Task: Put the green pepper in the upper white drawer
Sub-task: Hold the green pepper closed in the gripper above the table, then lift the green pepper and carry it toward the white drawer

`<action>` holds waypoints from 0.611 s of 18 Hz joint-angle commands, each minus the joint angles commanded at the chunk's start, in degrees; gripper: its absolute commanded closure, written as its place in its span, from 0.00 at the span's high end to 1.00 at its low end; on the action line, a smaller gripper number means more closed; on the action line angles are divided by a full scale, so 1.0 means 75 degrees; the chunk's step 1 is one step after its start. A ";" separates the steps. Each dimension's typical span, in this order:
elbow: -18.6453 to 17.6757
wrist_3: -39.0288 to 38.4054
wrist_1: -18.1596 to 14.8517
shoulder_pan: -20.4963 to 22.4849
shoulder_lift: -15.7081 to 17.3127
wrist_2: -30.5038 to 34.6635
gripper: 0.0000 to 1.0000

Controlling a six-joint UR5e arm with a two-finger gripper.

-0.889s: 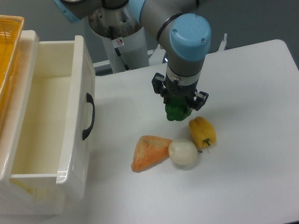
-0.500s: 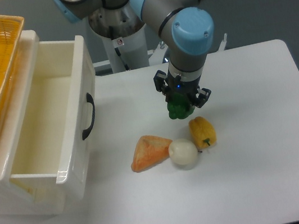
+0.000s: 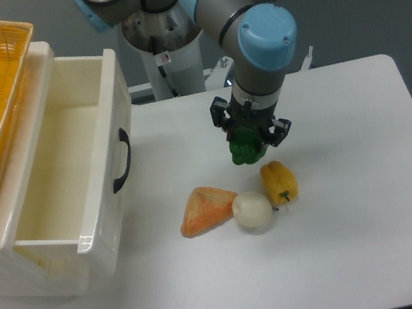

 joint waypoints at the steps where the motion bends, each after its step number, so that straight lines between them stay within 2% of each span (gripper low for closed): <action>1: 0.0036 -0.0119 -0.0082 -0.0012 0.0000 0.0000 0.29; 3: 0.0047 -0.0225 -0.0246 -0.0023 0.0035 -0.0070 0.29; 7: 0.0048 -0.1055 -0.0598 0.0047 0.0432 -0.0621 0.30; 11: 0.0059 -0.1279 -0.1370 0.0047 0.1076 -0.1041 0.30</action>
